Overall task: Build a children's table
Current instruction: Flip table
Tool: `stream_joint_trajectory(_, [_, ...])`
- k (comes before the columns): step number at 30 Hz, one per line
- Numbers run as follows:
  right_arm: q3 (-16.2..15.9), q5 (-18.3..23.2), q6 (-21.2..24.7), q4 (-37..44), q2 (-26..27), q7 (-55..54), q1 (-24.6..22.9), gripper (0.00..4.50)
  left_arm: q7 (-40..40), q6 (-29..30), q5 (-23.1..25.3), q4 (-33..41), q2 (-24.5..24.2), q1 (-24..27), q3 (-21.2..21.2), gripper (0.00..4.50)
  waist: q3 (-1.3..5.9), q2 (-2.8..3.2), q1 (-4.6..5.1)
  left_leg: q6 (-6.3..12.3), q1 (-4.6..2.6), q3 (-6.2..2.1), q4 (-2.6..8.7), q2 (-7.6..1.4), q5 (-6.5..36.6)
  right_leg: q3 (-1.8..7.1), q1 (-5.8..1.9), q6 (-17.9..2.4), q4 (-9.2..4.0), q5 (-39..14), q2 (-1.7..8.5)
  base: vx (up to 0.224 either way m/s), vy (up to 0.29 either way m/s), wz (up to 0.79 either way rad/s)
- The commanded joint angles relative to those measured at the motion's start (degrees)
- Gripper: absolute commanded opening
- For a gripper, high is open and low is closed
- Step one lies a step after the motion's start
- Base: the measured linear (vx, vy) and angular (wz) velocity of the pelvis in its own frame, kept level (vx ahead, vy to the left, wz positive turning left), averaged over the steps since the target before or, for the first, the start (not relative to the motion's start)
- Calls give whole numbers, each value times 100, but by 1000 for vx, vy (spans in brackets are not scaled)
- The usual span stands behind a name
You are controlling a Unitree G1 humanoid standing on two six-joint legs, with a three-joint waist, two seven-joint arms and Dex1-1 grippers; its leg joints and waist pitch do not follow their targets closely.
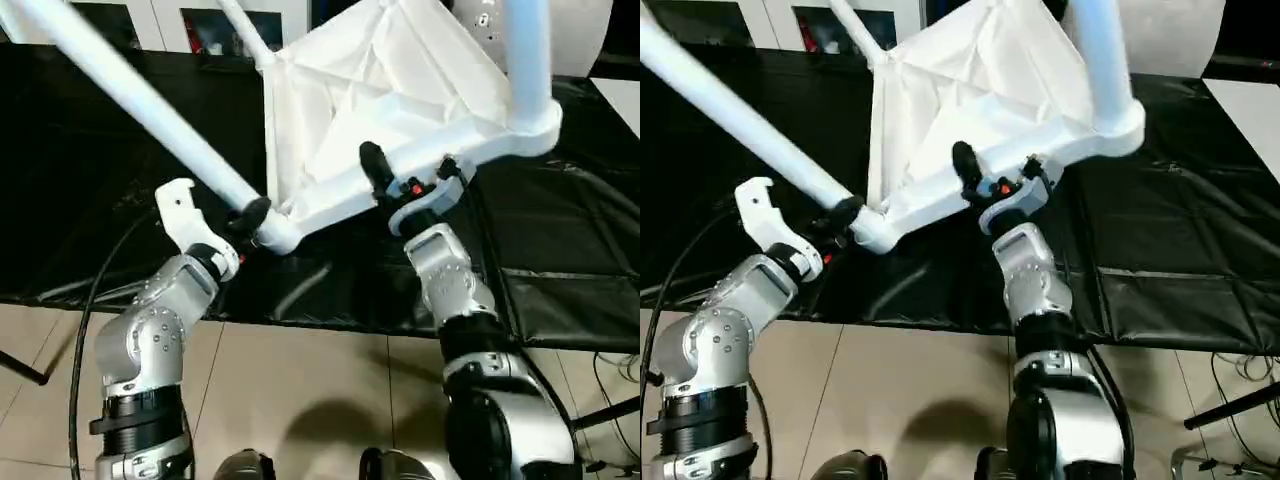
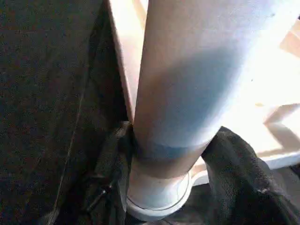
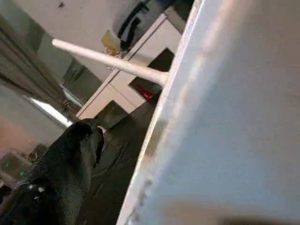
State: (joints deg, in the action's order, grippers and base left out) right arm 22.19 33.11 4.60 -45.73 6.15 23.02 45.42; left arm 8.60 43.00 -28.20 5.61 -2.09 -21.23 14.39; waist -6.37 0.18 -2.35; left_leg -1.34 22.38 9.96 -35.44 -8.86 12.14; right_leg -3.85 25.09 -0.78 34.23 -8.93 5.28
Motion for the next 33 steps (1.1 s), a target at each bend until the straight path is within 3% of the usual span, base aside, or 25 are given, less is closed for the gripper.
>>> stream_joint_trajectory(1, [24, 228, -237, -50, 81, 79, 518, 421, 347, 267, 79, -244, 20, 229, -627, 199, 540, -57, -4, 1198, -98, -75, 348, -348, -514, 232, -378, -1767, -185, -327, 310, 0, 0, 0])
stream_joint_trajectory(3, [177, 351, -335, -314, 106, 101, 721, 403, 407, 254, 179, -229, -76, 281, -757, 199, 538, -45, 2, 1172, -95, -69, 341, -345, -477, 230, -376, -1777, -179, -397, 307, 0, 0, 0])
stream_joint_trajectory(4, [279, 422, -369, -408, 134, 116, 813, 392, 397, 238, 201, -216, -83, 307, -763, 199, 557, -89, 18, 1179, -93, -64, 334, -351, -477, 233, -389, -1783, -169, -362, 314, 0, 0, 0])
stream_joint_trajectory(7, [415, 483, -421, -531, 167, 175, 941, 370, 367, 183, 210, -206, -87, 347, -741, 199, 569, -97, 23, 1203, -69, -54, 309, -333, -535, 237, -399, -1807, -142, -258, 321, 0, 0, 0])
stream_joint_trajectory(17, [390, 364, -620, -830, 128, 473, 1068, 293, 431, 65, 253, -274, -160, 395, -751, 199, 583, -95, 20, 1099, -73, -47, 292, -337, -358, 228, -383, -1751, -138, -497, 298, 0, 0, 0])
stream_joint_trajectory(18, [379, 338, -637, -843, 116, 487, 1066, 288, 429, 52, 264, -286, -158, 395, -756, 199, 592, -123, 21, 1111, -73, -48, 289, -339, -391, 230, -391, -1752, -123, -453, 300, 0, 0, 0])
stream_joint_trajectory(27, [278, 250, -589, -946, 64, 794, 1070, 211, 454, -54, 422, -327, -269, 430, -841, 198, 559, -153, 31, 1232, -71, -41, 281, -338, -479, 230, -368, -1743, -125, -445, 291, 0, 0, 0])
stream_joint_trajectory(31, [296, 270, -526, -887, 74, 797, 1064, 204, 617, -203, 499, -185, -375, 522, -1021, 198, 537, -150, 45, 1225, -73, -43, 288, -337, -460, 233, -360, -1689, -129, -540, 285, 0, 0, 0])
stream_joint_trajectory(32, [272, 227, -522, -872, 63, 764, 1065, 202, 651, -242, 471, -108, -382, 565, -1018, 254, 538, -154, 48, 1227, -74, -46, 287, -339, -484, 232, -362, -1695, -124, -510, 287, 0, 0, 0])
stream_joint_trajectory(33, [219, 147, -552, -858, 46, 736, 1063, 201, 703, -290, 464, -28, -423, 626, -1030, 268, 534, -146, 56, 1249, -67, -47, 281, -340, -542, 233, -361, -1723, -117, -409, 285, 0, 0, 0])
